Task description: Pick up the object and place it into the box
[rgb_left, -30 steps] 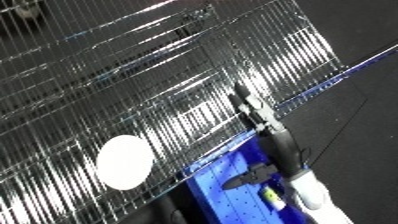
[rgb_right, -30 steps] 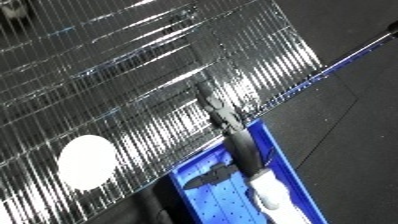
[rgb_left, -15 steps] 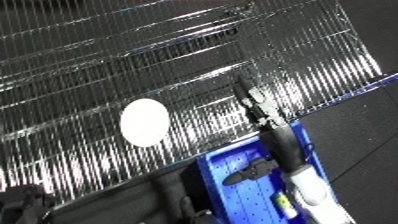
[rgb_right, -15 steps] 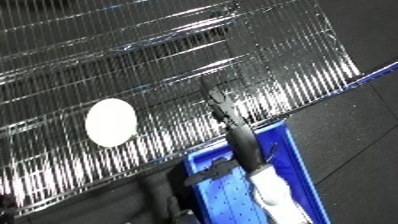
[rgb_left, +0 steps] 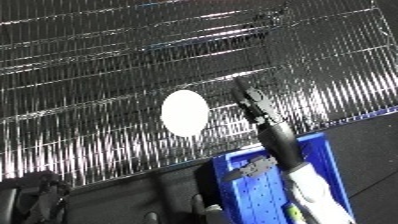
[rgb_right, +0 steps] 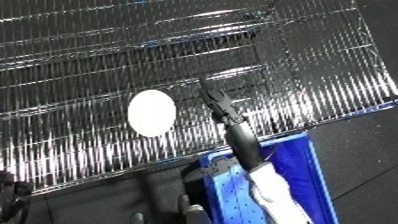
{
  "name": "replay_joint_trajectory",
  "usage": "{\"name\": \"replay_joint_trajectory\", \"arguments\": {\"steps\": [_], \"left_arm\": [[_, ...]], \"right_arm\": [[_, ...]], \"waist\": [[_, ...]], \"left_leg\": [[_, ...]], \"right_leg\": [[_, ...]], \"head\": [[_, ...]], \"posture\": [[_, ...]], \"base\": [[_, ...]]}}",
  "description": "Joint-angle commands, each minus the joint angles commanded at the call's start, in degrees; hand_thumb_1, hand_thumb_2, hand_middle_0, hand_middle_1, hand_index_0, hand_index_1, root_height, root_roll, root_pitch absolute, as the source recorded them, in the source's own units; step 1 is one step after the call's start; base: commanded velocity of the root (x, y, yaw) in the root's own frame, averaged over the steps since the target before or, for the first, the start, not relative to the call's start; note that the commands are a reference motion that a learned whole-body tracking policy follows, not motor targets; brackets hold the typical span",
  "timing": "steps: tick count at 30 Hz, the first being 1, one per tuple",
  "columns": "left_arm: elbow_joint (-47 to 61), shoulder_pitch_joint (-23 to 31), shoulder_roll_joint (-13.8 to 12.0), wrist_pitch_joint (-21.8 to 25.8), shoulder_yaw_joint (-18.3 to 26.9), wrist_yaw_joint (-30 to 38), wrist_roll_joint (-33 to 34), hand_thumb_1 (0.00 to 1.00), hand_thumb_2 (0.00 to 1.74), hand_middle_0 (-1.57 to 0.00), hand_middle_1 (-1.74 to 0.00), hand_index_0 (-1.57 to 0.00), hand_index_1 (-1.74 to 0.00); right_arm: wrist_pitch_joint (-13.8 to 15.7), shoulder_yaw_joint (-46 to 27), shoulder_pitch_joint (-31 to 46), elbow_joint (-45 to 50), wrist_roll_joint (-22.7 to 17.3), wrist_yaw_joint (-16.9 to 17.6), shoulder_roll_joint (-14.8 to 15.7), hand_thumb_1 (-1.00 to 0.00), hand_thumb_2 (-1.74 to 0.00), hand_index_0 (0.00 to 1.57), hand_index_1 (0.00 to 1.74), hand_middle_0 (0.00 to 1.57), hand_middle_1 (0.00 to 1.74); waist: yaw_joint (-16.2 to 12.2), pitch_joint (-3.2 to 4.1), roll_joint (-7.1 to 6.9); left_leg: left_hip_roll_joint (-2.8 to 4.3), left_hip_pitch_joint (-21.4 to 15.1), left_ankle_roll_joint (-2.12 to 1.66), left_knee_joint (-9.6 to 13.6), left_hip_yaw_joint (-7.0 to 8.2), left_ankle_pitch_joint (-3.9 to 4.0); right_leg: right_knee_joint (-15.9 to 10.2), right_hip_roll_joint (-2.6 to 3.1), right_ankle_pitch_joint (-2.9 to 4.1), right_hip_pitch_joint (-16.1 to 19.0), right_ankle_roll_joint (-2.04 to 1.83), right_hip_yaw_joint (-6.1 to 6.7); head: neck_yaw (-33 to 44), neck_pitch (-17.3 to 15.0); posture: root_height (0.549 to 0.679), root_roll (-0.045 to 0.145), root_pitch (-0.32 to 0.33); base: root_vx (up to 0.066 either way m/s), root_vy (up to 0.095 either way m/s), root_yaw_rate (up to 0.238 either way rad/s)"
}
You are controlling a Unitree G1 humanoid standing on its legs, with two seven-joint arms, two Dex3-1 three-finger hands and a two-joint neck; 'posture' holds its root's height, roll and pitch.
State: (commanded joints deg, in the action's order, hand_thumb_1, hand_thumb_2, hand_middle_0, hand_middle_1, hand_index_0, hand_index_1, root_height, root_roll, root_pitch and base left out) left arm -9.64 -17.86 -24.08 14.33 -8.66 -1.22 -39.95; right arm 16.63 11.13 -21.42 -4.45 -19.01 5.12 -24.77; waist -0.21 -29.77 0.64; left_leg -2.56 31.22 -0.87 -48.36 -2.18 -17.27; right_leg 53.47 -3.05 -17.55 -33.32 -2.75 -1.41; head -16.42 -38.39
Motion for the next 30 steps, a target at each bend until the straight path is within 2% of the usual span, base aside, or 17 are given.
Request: {"name": "replay_joint_trajectory", "arguments": {"steps": [9, 18, 24, 30], "left_arm": [[1.1, 1.8, 0.2, -0.7, 1.2, -0.6, -2.0, 1.00, 1.74, -1.57, -1.74, -1.57, -1.74], [1.3, 1.9, 0.4, -1.2, 0.5, -0.8, -1.8, 1.00, 1.74, -1.57, -1.74, -1.57, -1.74], [1.8, 1.1, 0.4, -1.7, -0.4, 0.1, -1.8, 1.00, 1.74, -1.57, -1.74, -1.57, -1.74], [2.1, 0.5, 0.1, -2.1, -0.8, 0.7, -2.2, 1.00, 1.74, -1.57, -1.74, -1.57, -1.74]], "right_arm": [[-0.2, -0.4, -0.1, -0.9, -0.3, 1.2, 0.2, 0.00, 0.00, 0.00, 0.00, 0.00, 0.00], [-1.4, 0.9, -1.5, -3.4, -1.2, 0.1, 0.1, 0.00, 0.00, 0.00, 0.00, 0.00, 0.00], [-2.3, 2.4, -3.7, -5.3, 0.7, 0.4, -0.3, 0.00, 0.00, 0.00, 0.00, 0.00, 0.00], [-2.6, 3.9, -6.1, -7.2, -0.3, 0.6, -0.4, 0.00, 0.00, 0.00, 0.00, 0.00, 0.00]], "waist": [[0.5, -0.02, 0.29], [1.1, -0.02, 0.64], [1.5, -0.02, 0.94], [2.1, -0.02, 1.25]], "left_leg": [[-0.28, 0.6, 0.33, -1.6, 0.18, -1.15], [-0.49, 1.8, 0.70, -3.0, 0.28, -1.89], [-0.76, 3.0, 0.83, -4.1, 0.25, -2.20], [-0.97, 4.3, 0.88, -5.4, 0.20, -2.62]], "right_leg": [[2.2, -0.29, -1.05, -1.1, 0.12, 0.09], [4.0, -0.59, -1.33, -3.0, 0.23, 0.13], [5.2, -0.67, -1.53, -4.6, 0.33, 0.09], [6.5, -0.86, -1.88, -6.0, 0.46, -0.10]], "head": [[0.5, -0.9], [0.6, -1.4], [0.7, -1.0], [0.7, -0.2]], "posture": [[0.609, 0.065, -0.007], [0.602, 0.061, -0.002], [0.598, 0.060, 0.006], [0.593, 0.060, 0.010]], "base": [[0.072, 0.025, 0.049], [0.044, 0.027, 0.061], [0.025, 0.027, 0.068], [0.036, 0.019, 0.067]]}}
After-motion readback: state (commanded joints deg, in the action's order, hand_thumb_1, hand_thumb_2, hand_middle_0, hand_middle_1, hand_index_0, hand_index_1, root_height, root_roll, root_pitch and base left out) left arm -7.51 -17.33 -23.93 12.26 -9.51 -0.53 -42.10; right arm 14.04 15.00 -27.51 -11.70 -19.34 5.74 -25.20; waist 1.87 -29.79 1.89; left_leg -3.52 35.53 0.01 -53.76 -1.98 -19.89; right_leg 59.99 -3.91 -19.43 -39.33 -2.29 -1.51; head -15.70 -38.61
